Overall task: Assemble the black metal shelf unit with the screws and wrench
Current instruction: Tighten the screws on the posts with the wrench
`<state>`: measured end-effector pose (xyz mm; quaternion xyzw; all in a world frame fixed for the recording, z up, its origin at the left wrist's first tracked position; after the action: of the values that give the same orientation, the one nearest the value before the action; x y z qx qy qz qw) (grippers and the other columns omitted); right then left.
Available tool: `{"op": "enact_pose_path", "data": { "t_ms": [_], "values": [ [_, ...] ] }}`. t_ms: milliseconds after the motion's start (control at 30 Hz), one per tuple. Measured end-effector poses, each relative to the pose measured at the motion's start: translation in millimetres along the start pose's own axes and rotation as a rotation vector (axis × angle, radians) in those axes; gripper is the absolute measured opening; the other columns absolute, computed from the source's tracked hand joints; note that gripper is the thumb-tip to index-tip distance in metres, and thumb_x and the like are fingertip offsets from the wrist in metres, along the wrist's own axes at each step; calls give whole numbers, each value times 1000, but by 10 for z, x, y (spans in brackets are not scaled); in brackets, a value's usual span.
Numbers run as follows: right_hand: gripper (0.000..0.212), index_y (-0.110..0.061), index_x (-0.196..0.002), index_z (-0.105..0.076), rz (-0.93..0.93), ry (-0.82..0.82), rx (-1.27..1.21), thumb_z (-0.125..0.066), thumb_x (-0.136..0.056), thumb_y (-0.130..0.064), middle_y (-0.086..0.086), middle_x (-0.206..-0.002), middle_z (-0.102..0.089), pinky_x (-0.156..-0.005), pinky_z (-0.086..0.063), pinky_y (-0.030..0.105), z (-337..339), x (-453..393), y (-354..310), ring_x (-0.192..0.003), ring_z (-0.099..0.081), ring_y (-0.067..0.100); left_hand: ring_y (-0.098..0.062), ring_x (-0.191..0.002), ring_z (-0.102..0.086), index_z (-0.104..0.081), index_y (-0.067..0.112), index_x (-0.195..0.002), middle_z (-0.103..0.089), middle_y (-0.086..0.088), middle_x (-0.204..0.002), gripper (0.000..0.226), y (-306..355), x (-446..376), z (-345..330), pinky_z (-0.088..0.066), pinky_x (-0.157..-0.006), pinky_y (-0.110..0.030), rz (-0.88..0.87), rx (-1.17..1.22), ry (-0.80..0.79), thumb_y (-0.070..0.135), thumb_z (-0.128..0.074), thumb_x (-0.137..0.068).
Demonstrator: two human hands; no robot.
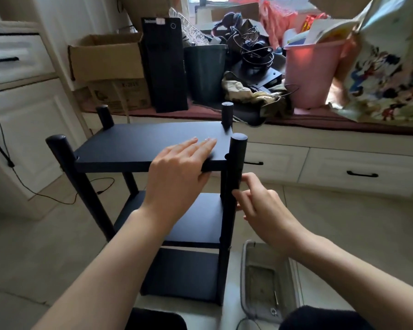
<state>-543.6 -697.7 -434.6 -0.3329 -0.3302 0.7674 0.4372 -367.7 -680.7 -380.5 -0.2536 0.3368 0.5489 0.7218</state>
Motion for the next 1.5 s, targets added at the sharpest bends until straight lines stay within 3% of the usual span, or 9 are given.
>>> {"op": "enact_pose_path", "data": {
  "t_ms": [233,433,733,833,967,1100,1200,1333,1500],
  "values": [
    [13,-29,-107,-49,-28,15,78,-38,-103,-33,8,-89,-70,-69,-56,53,-5,-89,-53,-83,-68,34,-30,-114,-68,-75,10,-117,-71,-6,-122,33,-10,-7,-75,-57,-92,-45,-43,-29,63,18,-74,-86],
    [13,-33,-109,-51,7,58,64,-40,-103,-36,5,-83,-70,-70,-56,49,-91,-122,-27,-82,-66,31,-28,-114,-68,-75,13,-118,-71,-3,-122,33,-98,-1,-74,-57,-92,-44,-46,15,70,33,-62,-94],
    [21,-35,-121,-54,58,144,52,-45,-102,-33,4,-77,-71,-75,-54,46,-111,-34,-11,-76,-65,32,-27,-117,-67,-74,13,-120,-70,-3,-125,31,-74,37,-117,-55,-94,-44,-52,9,87,24,-73,-91],
    [19,-37,-116,-59,41,80,4,-49,-101,-35,-7,-82,-74,-75,-56,45,-38,-63,-9,-79,-69,22,-27,-118,-66,-73,13,-121,-70,-4,-125,32,-83,36,-122,-54,-96,-45,-54,19,92,22,-72,-91],
    [10,-43,-94,-62,-29,-53,-90,-56,-96,-35,-9,-89,-75,-82,-58,38,73,-109,53,-82,-71,4,-26,-119,-66,-73,11,-121,-70,-5,-125,31,-97,69,-117,-48,-99,-47,-75,37,119,19,-72,-91],
    [15,-28,-110,-67,-63,-85,-47,-60,-96,-28,-4,-103,-74,-86,-56,33,171,-22,188,-93,-70,6,-24,-120,-65,-72,11,-121,-69,-5,-125,31,-124,63,-115,-41,-104,-53,-86,58,111,19,-72,-92],
    [15,-21,-110,-66,-160,-127,4,-57,-98,-20,-2,-100,-75,-85,-58,34,286,67,408,-94,-70,10,-23,-120,-65,-73,12,-121,-69,-3,-125,30,-116,73,-118,-40,-105,-53,-70,69,116,19,-72,-92],
    [15,-12,-105,-67,-424,-259,49,-54,-99,-12,7,-97,-75,-76,-58,31,276,192,898,-95,-70,19,-25,-122,-63,-72,13,-122,-69,-3,-127,30,-79,76,-101,-36,-109,-52,-24,59,94,18,-71,-92],
    [20,-6,-107,-68,-643,-295,88,-52,-95,-8,16,-100,-74,-80,-58,37,18,290,1569,-92,-71,29,-28,-127,-56,-66,11,-129,-67,-3,-132,41,81,111,-113,-22,-118,-52,111,43,55,9,-69,-88]
  ]
}}
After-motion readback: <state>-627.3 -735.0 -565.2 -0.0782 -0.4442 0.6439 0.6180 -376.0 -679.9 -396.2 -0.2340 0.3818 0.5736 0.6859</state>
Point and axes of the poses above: each hand's wrist, its own x-axis away from the middle knuckle, its own z-axis out of the back of the hand, y = z × x, the point moved 2 cm from there along -x, towards the middle knuckle
